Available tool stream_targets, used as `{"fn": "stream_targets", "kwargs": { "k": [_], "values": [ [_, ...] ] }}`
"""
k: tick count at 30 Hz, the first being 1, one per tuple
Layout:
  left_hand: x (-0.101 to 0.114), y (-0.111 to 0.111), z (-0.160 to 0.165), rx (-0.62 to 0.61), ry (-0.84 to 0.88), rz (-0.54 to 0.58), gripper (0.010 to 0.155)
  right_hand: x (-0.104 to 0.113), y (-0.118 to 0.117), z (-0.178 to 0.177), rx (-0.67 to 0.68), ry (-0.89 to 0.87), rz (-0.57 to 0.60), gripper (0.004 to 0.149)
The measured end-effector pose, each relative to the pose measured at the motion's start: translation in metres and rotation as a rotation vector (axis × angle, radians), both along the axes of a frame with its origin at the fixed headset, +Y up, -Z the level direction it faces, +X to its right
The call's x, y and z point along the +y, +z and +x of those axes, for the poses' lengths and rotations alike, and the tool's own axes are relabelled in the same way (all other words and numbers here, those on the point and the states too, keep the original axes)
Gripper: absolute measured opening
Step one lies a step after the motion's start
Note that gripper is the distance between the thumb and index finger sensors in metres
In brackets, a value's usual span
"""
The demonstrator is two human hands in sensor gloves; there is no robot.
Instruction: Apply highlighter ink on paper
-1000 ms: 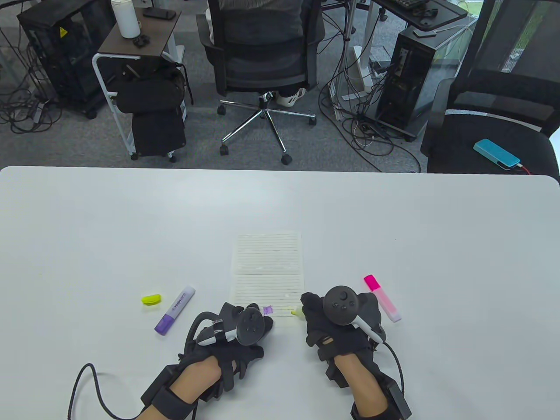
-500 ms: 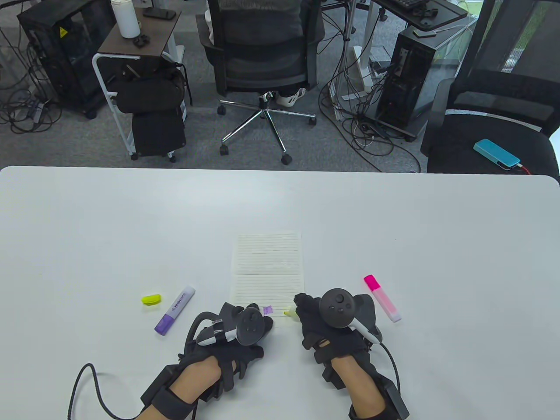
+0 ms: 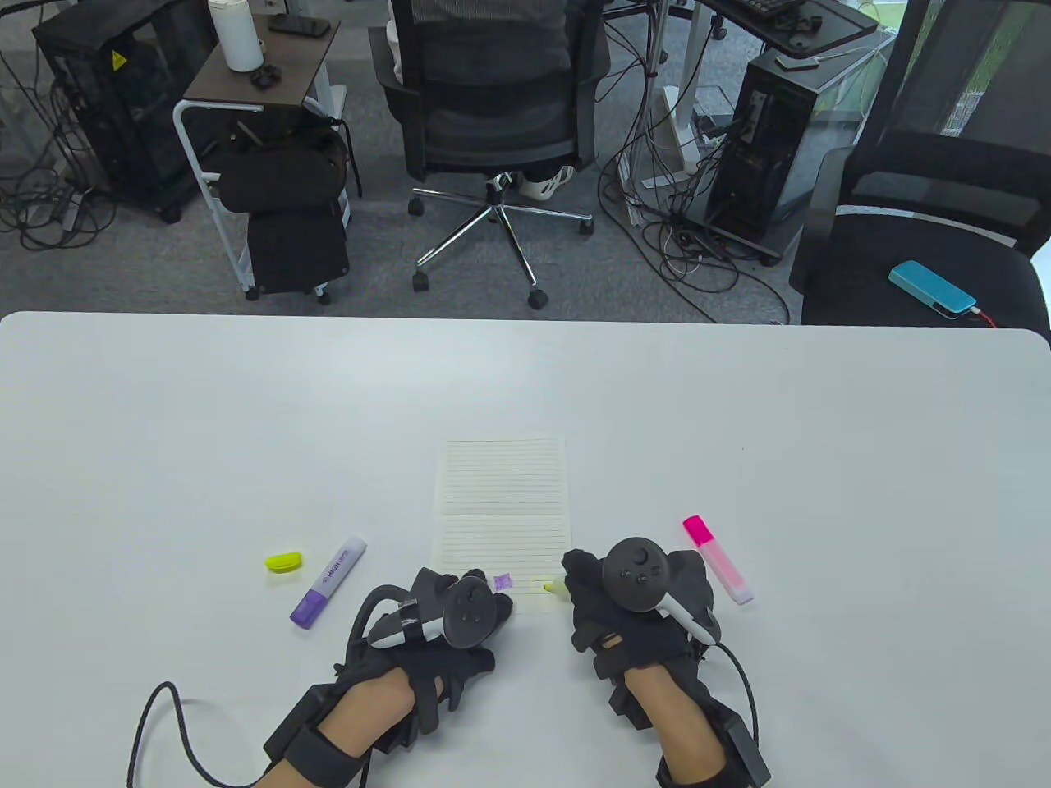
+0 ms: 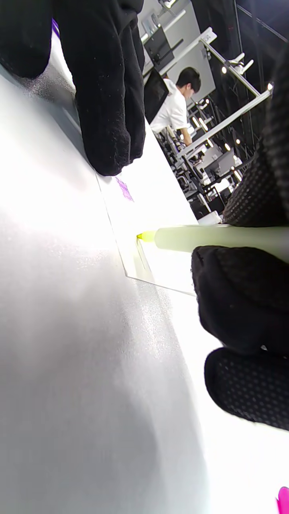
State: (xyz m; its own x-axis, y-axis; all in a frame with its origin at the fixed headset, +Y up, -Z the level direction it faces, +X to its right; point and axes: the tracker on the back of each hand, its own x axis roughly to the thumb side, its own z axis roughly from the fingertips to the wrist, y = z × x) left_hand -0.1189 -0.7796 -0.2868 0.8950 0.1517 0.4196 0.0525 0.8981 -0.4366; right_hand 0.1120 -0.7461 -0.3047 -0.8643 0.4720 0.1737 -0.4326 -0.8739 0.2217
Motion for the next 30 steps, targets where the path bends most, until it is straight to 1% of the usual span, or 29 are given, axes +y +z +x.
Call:
{"fn": "stream_targets", "kwargs": {
  "k": [6,10,17,22,27,30],
  "values": [
    [-0.0002,0.0,-0.0001,0.0,0.0,0.0,0.073,-0.0002,0.0001,0.0017,0.012,-0.008,0.007,0.04],
    [-0.0003,0.0,-0.0001,0.0,0.0,0.0,0.072,-0.0017,-0.0003,0.0004,0.034,-0.072,0.034,0.041],
    [-0.0003,0.0,-0.0001,0.0,0.0,0.0,0.072,-0.0096,-0.0024,-0.006,0.051,-0.021,0.033,0.041],
    [-0.0003,0.0,-0.0001,0.0,0.0,0.0,0.072,-0.0054,-0.0011,-0.0046,0.065,-0.029,-0.005,0.04],
    [-0.0003,0.0,-0.0001,0.0,0.0,0.0,0.072,-0.0091,-0.0029,-0.0058,0.04,-0.005,0.049,0.041],
    [-0.0003,0.0,-0.0001,0.0,0.0,0.0,0.072,-0.0075,-0.0035,-0.0036,0.055,-0.036,0.001,0.041]
  ]
}}
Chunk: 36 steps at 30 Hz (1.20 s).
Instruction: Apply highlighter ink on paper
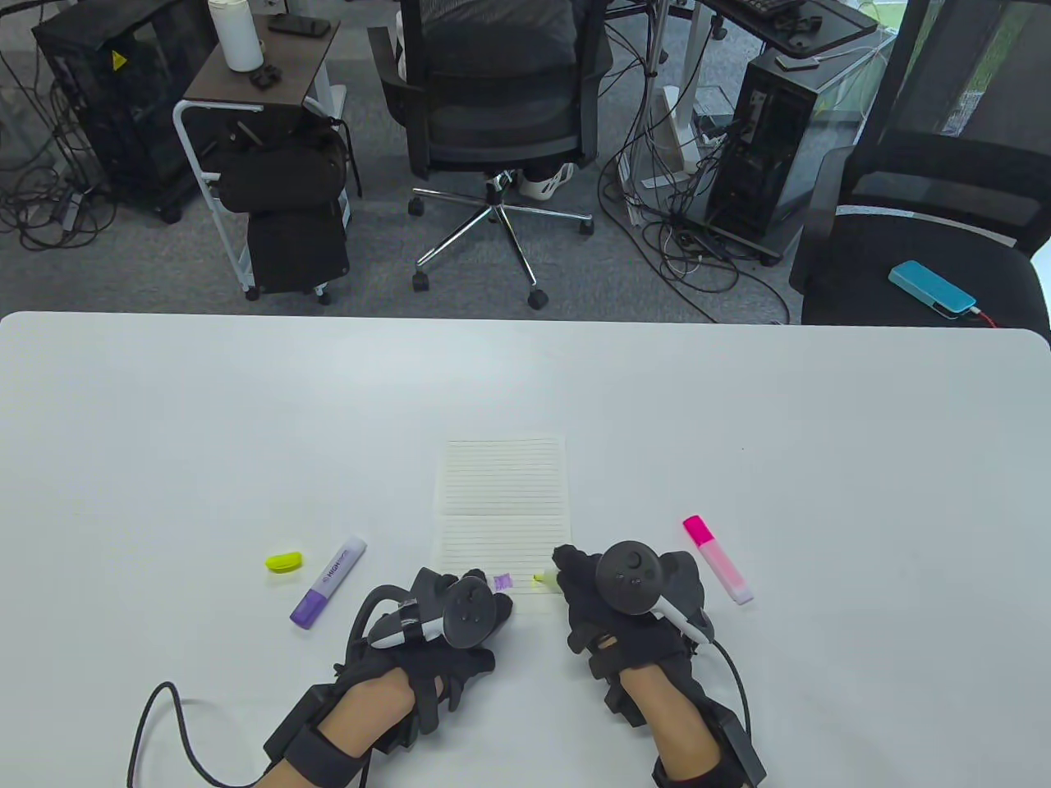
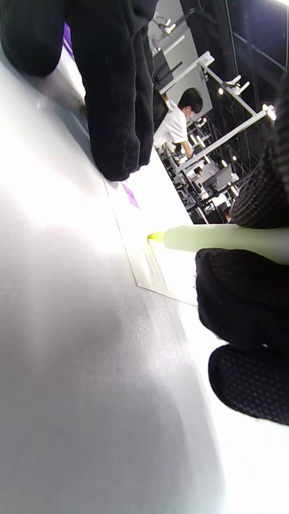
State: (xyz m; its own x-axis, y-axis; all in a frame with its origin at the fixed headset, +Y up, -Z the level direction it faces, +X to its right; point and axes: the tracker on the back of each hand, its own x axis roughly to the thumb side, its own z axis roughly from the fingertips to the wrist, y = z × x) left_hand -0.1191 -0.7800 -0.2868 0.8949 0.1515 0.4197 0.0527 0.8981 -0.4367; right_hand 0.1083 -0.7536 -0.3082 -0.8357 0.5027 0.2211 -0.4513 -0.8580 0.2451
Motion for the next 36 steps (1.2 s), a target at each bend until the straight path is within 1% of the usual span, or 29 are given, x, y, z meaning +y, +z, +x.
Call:
{"fn": "stream_targets", "kwargs": {
  "k": [2,6,11,16,21,26,29,32,36],
  "values": [
    [0.0,0.0,0.0,0.0,0.0,0.0,0.072,0.0017,0.0015,-0.0004,0.009,0.001,-0.011,0.04],
    [0.0,0.0,0.0,0.0,0.0,0.0,0.072,-0.0016,0.0009,-0.0029,-0.003,0.009,0.034,0.041],
    [0.0,0.0,0.0,0.0,0.0,0.0,0.072,0.0005,0.0007,-0.0013,0.011,-0.001,-0.009,0.04],
    [-0.0001,-0.0001,0.0001,0.0,0.001,0.0,0.072,-0.0026,0.0002,-0.0023,-0.02,0.022,0.047,0.041],
    [-0.0002,0.0,-0.0002,-0.001,0.002,-0.001,0.072,0.0009,0.0007,0.0003,-0.003,-0.009,-0.013,0.04],
    [-0.0002,0.0,-0.0004,0.0,0.001,-0.001,0.072,-0.0018,0.0001,-0.0001,-0.03,0.009,0.036,0.041],
    [-0.0002,-0.0001,-0.0004,0.0,0.001,-0.001,0.072,-0.002,-0.0002,0.001,-0.03,0.002,0.029,0.041],
    [-0.0003,-0.0001,-0.0004,-0.001,0.001,-0.001,0.072,0.0013,0.0004,0.0018,-0.012,-0.012,-0.01,0.04],
    [-0.0003,-0.0001,-0.0004,-0.001,0.001,-0.001,0.072,-0.0009,0.0006,-0.0002,-0.028,0.003,0.029,0.041]
  ]
}}
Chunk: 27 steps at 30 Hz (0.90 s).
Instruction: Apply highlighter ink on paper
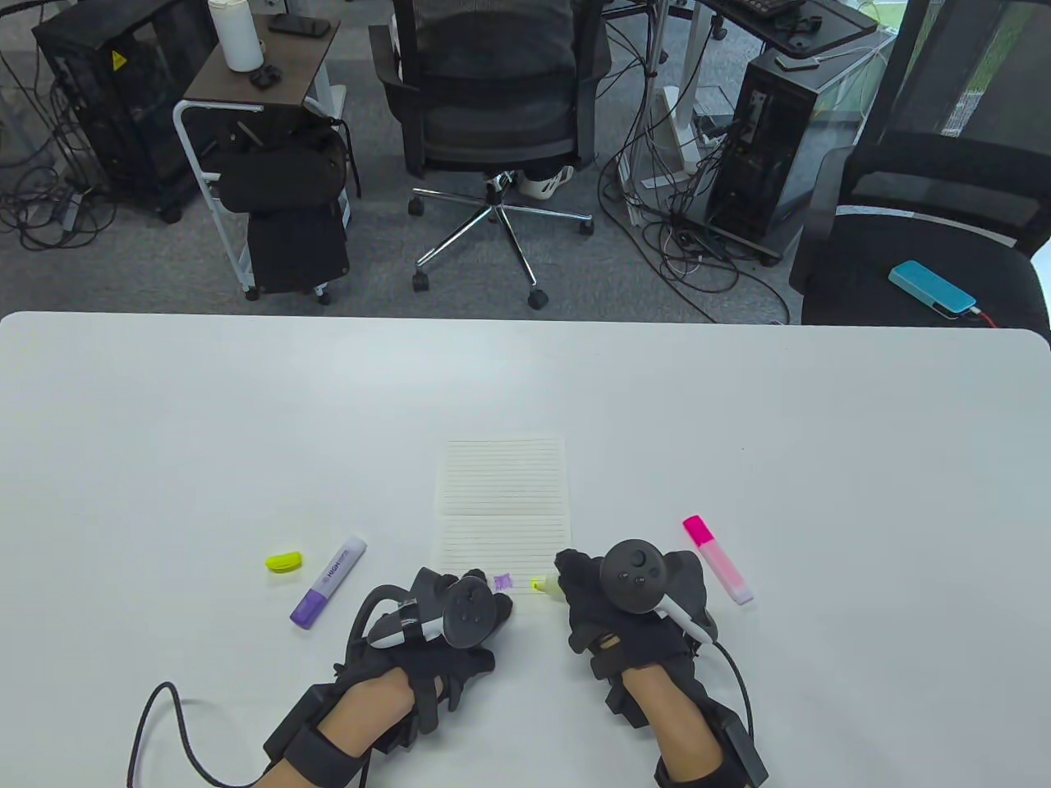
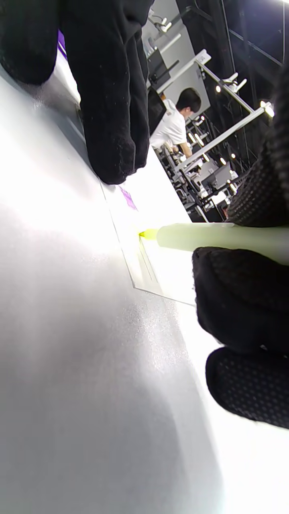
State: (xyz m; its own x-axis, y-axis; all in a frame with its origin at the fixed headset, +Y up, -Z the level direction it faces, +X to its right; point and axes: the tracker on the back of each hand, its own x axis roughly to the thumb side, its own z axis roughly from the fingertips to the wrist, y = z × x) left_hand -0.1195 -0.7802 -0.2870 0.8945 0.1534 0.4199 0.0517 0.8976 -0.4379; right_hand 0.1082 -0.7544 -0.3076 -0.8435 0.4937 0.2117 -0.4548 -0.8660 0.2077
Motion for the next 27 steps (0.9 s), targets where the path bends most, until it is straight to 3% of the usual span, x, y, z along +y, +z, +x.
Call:
{"fn": "stream_targets", "kwargs": {
  "k": [7,12,18,23,27],
  "values": [
    [0.0,0.0,0.0,0.0,0.0,0.0,0.072,0.0028,0.0001,0.0019,0.019,-0.013,-0.049,0.04],
    [0.0,0.0,0.0,0.0,0.0,0.0,0.072,0.0002,-0.0006,0.0017,-0.013,0.012,0.01,0.041],
    [0.0,0.0,0.0,0.0,0.0,0.0,0.072,0.0033,-0.0001,0.0039,0.018,-0.013,-0.05,0.04],
    [0.0,0.0,0.0,0.0,0.0,0.0,0.072,0.0003,-0.001,0.0031,-0.013,0.011,0.01,0.041],
    [0.0,0.0,0.0,0.0,0.0,0.0,0.072,0.0015,-0.0014,0.0049,-0.001,-0.004,-0.022,0.04]
  ]
}}
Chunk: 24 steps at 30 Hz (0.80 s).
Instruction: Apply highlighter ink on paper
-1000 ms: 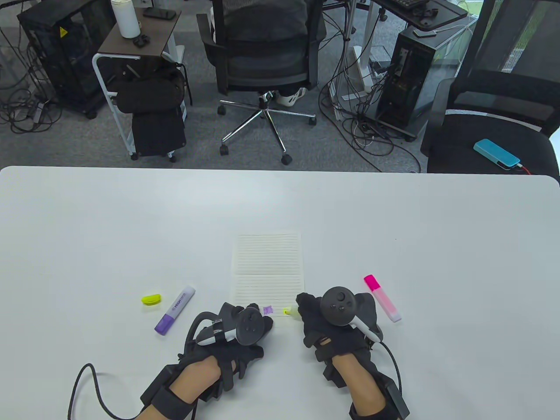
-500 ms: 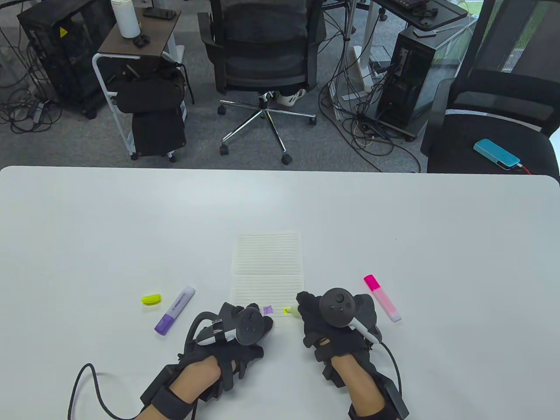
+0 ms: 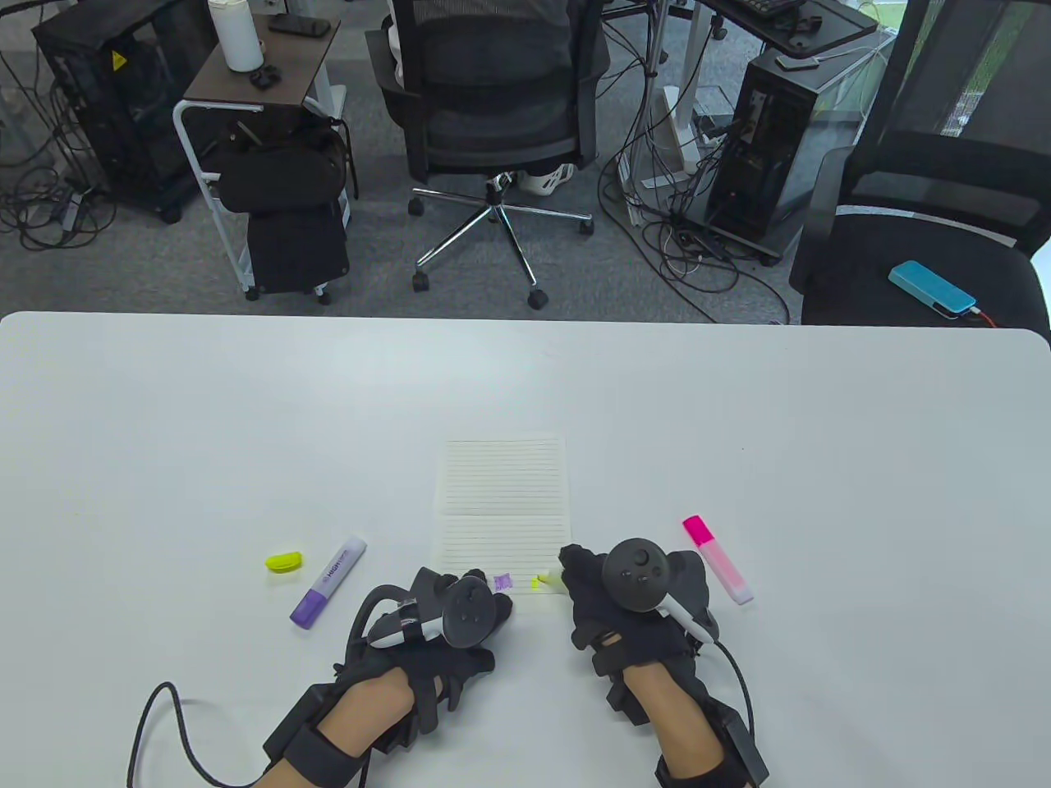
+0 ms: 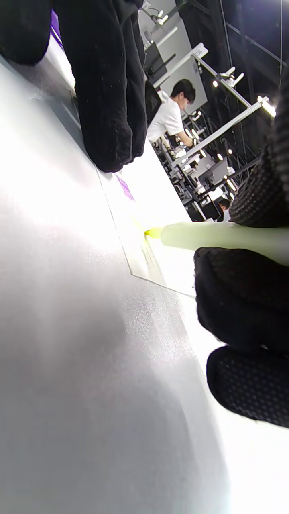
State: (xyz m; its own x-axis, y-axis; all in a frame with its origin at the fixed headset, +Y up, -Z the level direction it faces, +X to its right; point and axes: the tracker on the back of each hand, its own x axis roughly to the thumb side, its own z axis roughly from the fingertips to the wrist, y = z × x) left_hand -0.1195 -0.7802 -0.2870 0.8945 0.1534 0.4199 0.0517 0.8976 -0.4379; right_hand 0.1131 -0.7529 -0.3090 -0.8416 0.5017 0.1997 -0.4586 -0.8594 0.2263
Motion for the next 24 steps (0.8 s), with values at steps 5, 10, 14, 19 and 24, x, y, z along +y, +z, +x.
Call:
{"fn": "stream_targets", "kwargs": {
  "k": [5,10,14,19,24],
  "values": [
    [0.0,0.0,0.0,0.0,0.0,0.0,0.072,0.0007,0.0015,-0.0018,-0.005,0.01,0.012,0.04],
    [0.0,0.0,0.0,0.0,0.0,0.0,0.072,0.0006,0.0001,0.0003,-0.012,0.009,0.007,0.04],
    [0.0,0.0,0.0,0.0,0.0,0.0,0.072,0.0032,0.0018,-0.0004,0.008,0.003,-0.029,0.04],
    [0.0,0.0,0.0,0.0,0.0,0.0,0.072,0.001,0.0006,0.0008,-0.029,0.021,0.014,0.041],
    [0.0,0.0,0.0,0.0,0.0,0.0,0.072,0.0039,0.0018,0.0007,0.004,-0.004,-0.048,0.04]
  ]
}}
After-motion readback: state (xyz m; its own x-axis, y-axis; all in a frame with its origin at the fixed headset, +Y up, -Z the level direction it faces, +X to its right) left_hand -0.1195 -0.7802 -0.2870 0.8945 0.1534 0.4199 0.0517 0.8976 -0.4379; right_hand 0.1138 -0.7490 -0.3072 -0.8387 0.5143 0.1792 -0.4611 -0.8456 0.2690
